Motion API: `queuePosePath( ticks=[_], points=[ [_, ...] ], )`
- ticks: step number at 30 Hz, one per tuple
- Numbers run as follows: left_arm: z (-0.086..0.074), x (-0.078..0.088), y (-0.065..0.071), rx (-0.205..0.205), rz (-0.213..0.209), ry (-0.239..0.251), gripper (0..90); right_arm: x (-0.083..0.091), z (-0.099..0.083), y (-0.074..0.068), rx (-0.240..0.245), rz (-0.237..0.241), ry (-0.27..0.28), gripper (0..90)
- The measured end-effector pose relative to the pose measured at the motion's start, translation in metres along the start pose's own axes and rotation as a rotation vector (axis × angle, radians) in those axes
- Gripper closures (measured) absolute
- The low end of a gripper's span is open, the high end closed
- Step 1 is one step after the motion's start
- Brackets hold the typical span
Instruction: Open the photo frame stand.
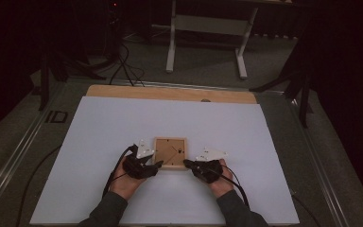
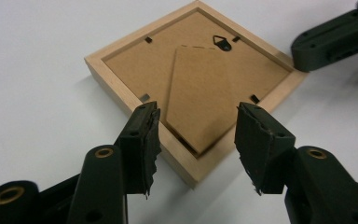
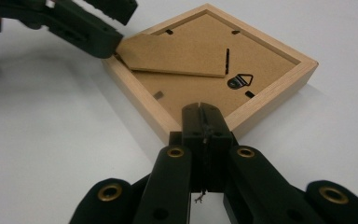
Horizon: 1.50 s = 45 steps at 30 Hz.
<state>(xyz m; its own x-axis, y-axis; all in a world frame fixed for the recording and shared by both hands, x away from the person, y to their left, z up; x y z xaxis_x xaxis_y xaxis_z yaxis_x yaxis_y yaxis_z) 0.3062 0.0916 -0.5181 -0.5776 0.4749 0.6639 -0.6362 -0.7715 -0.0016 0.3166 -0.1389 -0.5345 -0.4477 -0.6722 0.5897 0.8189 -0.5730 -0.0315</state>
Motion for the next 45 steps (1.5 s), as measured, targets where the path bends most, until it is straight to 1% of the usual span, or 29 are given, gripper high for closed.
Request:
queuePosePath(
  ticks=[3,7,10,17,21,22,26,28,30,32,35,36,37,39,41,45],
  points=[
    [0.004,-0.003,0.001,-0.007,-0.011,-0.002,50.3,0.0,0.0,0.0,-0.001,0.001,0.002,89.8],
    [0.008,-0.01,0.005,-0.025,-0.023,-0.023,50.0,0.0,0.0,0.0,0.001,0.0,0.004,89.8],
    [0.009,-0.015,0.007,-0.028,-0.028,-0.034,50.0,0.0,0.0,0.0,0.002,0.0,0.004,89.8],
    [0.011,-0.019,0.007,-0.031,-0.014,-0.036,51.8,0.0,0.0,0.0,0.003,-0.002,0.006,89.8],
    [0.012,-0.019,0.006,-0.028,-0.006,-0.036,51.0,0.0,0.0,0.0,0.003,-0.001,0.006,89.8],
    [0.012,-0.02,0.005,-0.024,-0.01,-0.038,49.9,0.0,0.0,0.0,0.003,-0.002,0.005,89.8],
    [0.01,-0.024,0.006,-0.044,0.003,-0.057,49.0,0.0,-0.001,0.0,0.003,-0.002,0.006,89.8],
    [0.01,-0.025,0.007,-0.04,0.004,-0.056,48.7,0.0,-0.001,0.0,0.004,-0.001,0.006,89.8],
    [0.011,-0.025,0.006,-0.026,-0.007,-0.056,49.7,0.0,-0.001,0.0,0.004,-0.001,0.007,89.8],
    [0.011,-0.025,0.005,-0.025,-0.01,-0.06,50.7,0.0,-0.001,0.0,0.004,-0.001,0.008,89.8],
    [0.013,-0.024,0.006,-0.037,-0.007,-0.07,51.2,0.0,-0.001,0.0,0.004,-0.001,0.008,89.8],
    [0.016,-0.023,0.006,-0.034,-0.01,-0.068,51.2,0.0,-0.001,0.0,0.003,-0.001,0.009,89.8],
    [0.019,-0.02,0.006,-0.037,-0.009,-0.054,51.2,0.0,-0.001,0.0,0.003,-0.001,0.009,89.7],
    [0.025,-0.015,0.008,-0.052,0.003,-0.036,51.2,0.0,-0.001,0.0,0.0,-0.001,0.011,89.8],
    [0.028,-0.015,0.009,-0.066,0.016,-0.045,51.1,0.0,-0.001,0.0,0.001,0.0,0.01,89.8],
    [0.026,-0.015,0.007,-0.049,-0.003,-0.049,50.9,0.0,-0.001,0.0,0.002,-0.001,0.01,89.8]
  ],
)
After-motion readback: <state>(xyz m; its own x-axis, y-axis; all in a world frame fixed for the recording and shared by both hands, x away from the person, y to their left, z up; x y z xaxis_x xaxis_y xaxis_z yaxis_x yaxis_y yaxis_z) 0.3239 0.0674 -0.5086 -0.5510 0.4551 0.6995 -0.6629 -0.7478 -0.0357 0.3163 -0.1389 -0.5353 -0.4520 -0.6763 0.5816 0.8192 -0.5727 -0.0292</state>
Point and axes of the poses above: each handheld gripper's, and its own axes: x roughly backward along the jaws, z roughly out of its top, y roughly to its right, the point moved 2 cm from there along -x, roughly forward along the jaws, and after that the axes turned 1 degree about -y, right-handed, at the moved point
